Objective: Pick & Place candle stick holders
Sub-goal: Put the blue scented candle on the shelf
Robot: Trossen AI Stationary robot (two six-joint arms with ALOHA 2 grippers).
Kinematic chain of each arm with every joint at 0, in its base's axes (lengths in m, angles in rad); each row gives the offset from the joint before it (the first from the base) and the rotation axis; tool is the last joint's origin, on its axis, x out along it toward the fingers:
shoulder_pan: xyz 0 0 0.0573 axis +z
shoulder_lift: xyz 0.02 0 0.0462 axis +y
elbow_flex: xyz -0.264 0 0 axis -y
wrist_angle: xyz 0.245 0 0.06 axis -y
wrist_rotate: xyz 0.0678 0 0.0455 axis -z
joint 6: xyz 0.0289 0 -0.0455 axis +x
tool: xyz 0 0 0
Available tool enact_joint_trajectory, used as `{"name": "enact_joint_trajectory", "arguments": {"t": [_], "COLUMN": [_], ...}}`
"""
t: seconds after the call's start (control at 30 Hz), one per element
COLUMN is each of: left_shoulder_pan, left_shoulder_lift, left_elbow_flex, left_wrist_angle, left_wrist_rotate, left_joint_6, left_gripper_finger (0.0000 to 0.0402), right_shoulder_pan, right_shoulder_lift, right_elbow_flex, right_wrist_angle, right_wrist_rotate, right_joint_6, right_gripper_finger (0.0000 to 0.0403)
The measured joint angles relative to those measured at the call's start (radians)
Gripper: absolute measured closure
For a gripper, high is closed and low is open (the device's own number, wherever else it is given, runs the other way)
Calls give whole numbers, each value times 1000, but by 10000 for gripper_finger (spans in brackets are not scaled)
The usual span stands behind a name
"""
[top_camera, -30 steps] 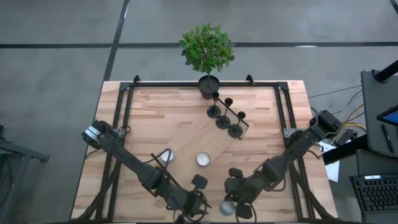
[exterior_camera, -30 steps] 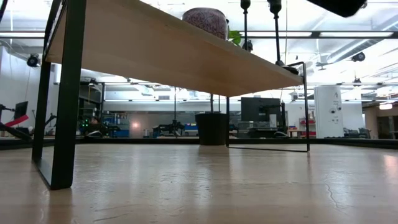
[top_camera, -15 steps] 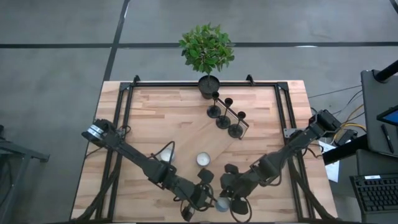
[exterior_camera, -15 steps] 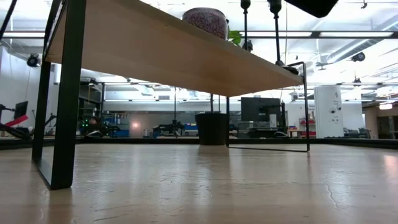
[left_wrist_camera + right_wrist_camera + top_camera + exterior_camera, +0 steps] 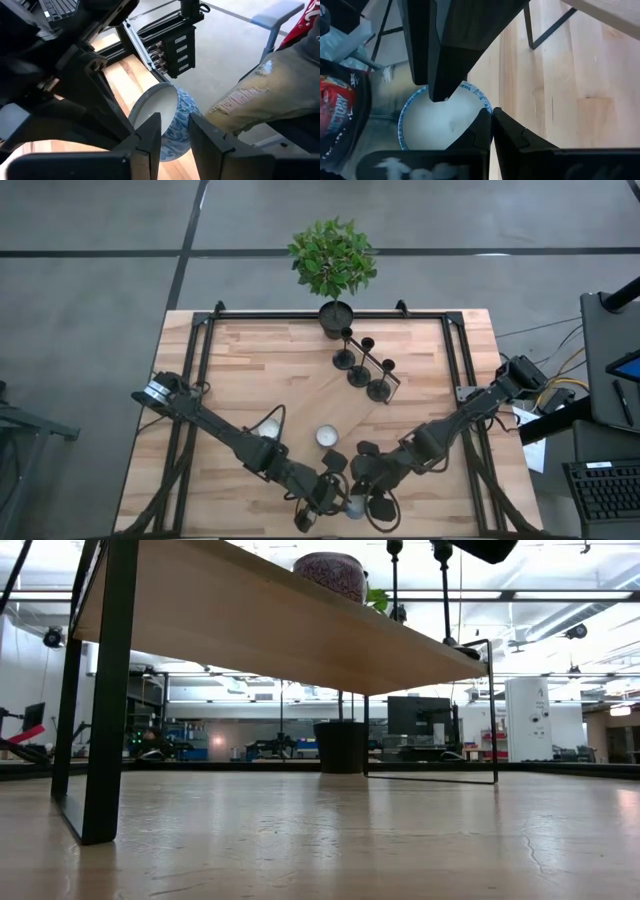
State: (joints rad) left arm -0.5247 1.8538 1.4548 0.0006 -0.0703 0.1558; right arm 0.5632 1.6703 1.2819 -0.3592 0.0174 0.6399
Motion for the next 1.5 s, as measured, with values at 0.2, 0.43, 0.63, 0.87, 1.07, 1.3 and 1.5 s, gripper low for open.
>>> {"name": "enact_joint_trajectory", "arguments": {"t": [0.2,0.43,0.63,0.87,1.07,1.3,1.5], "left_shoulder_pan": [2,2,2,2,3,3,1], "left_shoulder_lift": [0,0,0,1,1,3,3], "left_elbow_flex": [0,0,0,-1,-2,-2,-3], "left_wrist_angle": [0,-8,-19,-29,-29,-53,-52], "left_wrist_rotate": [31,51,54,63,88,114,89], "left_joint_6": [-1,-8,-10,-14,-49,-34,-18], "left_gripper_finger": [307,320,367,395,386,357,315], "right_shoulder_pan": [-8,-14,-14,-15,-15,-25,-31], "right_shoulder_lift": [0,0,1,1,1,1,0], "right_elbow_flex": [1,1,1,0,1,2,2], "right_wrist_angle": [4,6,7,10,15,18,8], "right_wrist_rotate": [-8,-18,-16,-16,-22,-48,-63], "right_joint_6": [4,7,7,7,8,15,16], "right_gripper_finger": [394,394,394,394,394,394,395]}}
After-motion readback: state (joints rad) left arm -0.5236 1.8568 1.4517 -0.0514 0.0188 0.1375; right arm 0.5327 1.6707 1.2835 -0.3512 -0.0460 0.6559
